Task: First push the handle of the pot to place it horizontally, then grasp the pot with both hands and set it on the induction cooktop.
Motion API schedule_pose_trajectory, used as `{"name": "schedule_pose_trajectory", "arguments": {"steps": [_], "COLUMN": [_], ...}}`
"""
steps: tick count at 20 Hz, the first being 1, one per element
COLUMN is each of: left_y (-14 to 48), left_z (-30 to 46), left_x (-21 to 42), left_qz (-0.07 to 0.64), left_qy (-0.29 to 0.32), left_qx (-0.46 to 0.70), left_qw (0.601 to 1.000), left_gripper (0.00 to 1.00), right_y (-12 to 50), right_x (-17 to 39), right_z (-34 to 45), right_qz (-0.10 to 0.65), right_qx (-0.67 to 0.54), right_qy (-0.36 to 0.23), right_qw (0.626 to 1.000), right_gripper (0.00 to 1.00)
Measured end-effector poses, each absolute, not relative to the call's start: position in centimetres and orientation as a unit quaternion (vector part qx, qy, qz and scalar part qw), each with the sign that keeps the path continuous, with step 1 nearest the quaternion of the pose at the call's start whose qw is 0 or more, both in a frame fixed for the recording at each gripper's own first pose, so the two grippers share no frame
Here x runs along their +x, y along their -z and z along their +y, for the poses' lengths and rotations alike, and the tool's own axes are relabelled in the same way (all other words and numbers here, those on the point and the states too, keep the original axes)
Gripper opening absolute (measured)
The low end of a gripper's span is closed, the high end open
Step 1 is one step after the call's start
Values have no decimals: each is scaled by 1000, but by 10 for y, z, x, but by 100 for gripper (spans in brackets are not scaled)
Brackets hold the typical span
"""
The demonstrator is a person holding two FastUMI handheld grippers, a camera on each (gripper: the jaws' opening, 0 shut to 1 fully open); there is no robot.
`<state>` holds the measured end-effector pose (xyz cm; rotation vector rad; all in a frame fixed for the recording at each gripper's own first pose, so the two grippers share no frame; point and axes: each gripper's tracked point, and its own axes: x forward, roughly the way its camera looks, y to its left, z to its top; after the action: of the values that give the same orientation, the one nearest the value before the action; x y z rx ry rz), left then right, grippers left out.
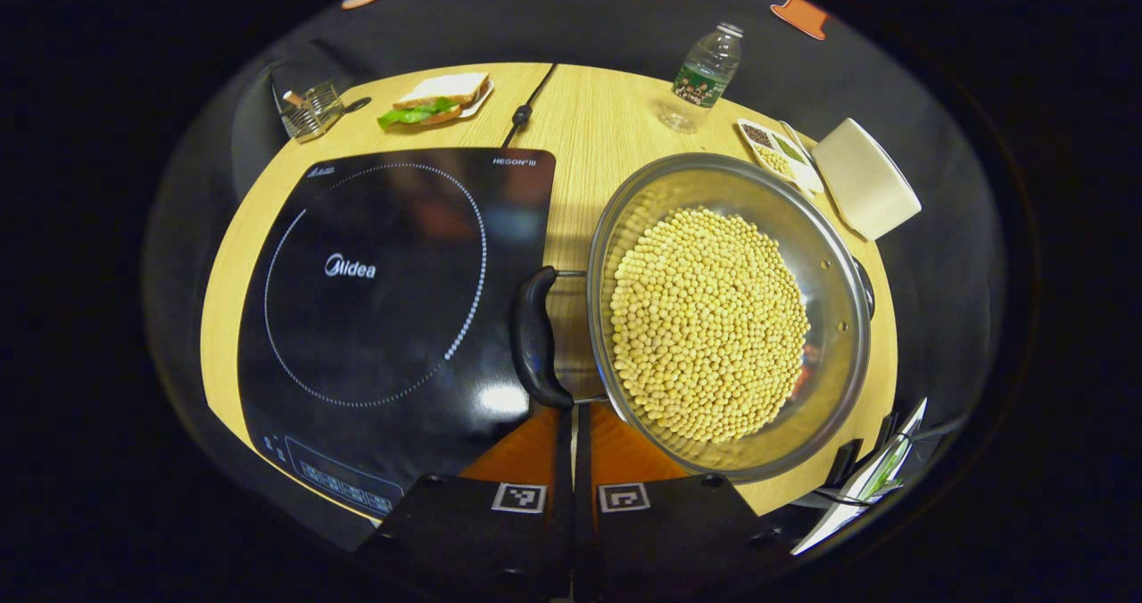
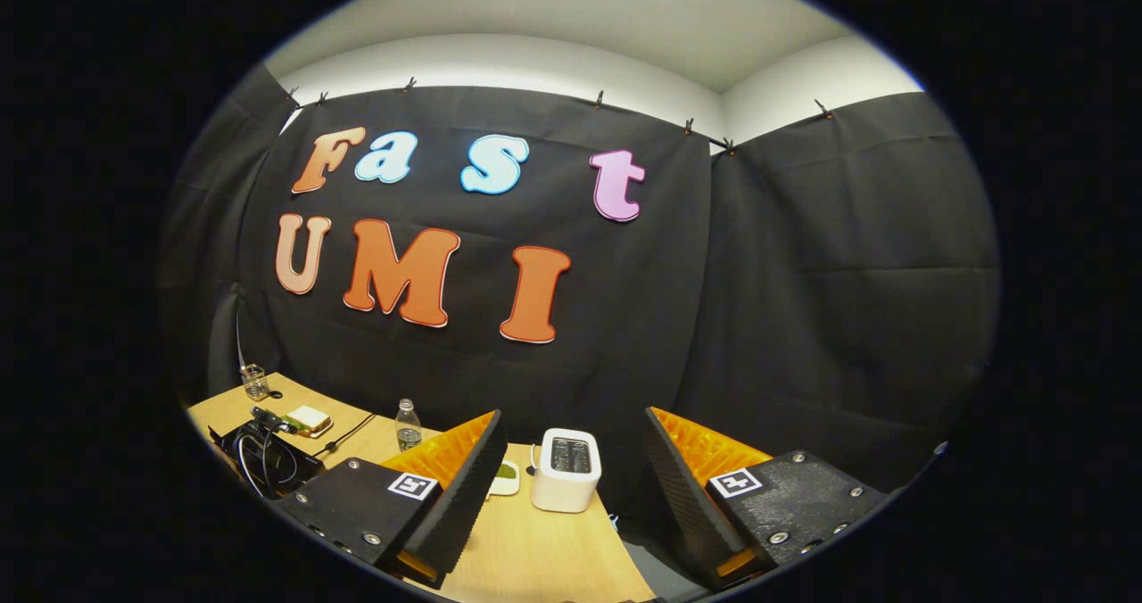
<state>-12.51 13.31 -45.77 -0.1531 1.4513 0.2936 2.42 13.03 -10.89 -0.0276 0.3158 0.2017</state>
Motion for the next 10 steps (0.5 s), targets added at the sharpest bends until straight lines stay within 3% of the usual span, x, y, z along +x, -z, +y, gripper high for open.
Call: {"name": "schedule_pose_trajectory", "arguments": {"steps": [10], "left_y": [473], "left_z": [141], "left_x": [-69], "left_qz": [628], "left_qy": [-62], "left_qx": [-7], "left_qw": [776], "left_gripper": [8], "right_y": [137], "right_x": [22], "right_z": [180], "right_qz": [204], "right_qx": [-13], "right_qy": [-128], "right_qw": [971], "right_gripper": [95]}}
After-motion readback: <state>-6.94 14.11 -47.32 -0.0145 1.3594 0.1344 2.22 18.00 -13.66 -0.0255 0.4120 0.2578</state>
